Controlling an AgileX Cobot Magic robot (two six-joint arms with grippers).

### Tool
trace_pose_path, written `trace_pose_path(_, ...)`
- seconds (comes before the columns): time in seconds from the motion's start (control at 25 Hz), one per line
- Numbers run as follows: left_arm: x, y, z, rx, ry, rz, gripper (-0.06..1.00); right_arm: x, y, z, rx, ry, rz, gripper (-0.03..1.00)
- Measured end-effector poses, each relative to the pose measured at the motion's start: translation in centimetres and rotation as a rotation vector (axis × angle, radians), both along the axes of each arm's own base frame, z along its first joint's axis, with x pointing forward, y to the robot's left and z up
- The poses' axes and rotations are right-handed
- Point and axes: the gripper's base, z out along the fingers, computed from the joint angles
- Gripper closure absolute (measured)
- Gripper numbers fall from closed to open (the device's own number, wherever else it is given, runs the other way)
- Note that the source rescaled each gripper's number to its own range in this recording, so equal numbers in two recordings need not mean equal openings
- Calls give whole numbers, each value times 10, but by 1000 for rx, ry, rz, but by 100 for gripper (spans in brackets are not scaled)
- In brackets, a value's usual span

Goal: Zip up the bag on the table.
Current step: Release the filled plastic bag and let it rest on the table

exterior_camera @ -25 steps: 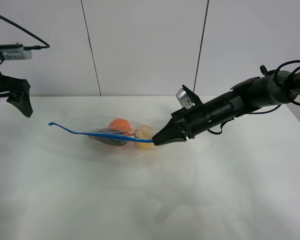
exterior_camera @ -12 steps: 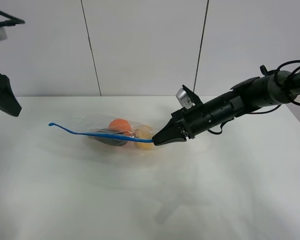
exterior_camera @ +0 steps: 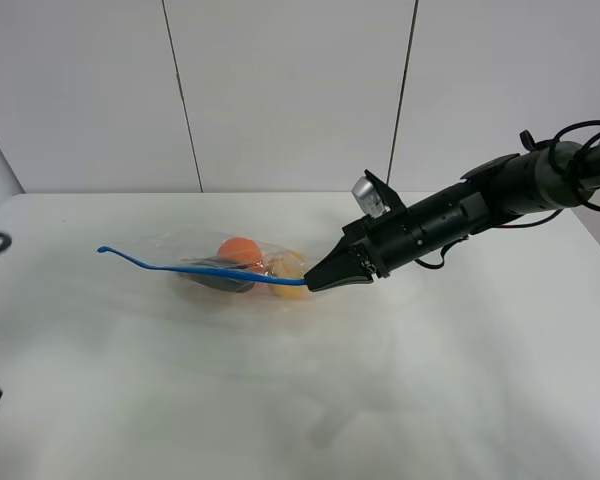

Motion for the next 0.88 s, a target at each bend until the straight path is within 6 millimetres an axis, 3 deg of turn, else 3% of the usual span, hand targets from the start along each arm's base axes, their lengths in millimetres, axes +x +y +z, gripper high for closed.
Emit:
trace_pose_path(0.08, -13, 0, -4, 1, -49, 2, -6, 0, 0, 0, 0, 0, 0, 97)
trace_pose_path(0.44, -59, -2, 17, 9, -381, 5, -6, 0, 0, 0, 0, 0, 1, 97)
trace_pose_path(0.76, -116, -3, 23, 18, -727, 4, -6, 0, 0, 0, 2, 1, 2, 97)
trace_pose_path(0.88, -124, -3, 22, 26, -778, 7, -6, 0, 0, 0, 0, 0, 0, 97)
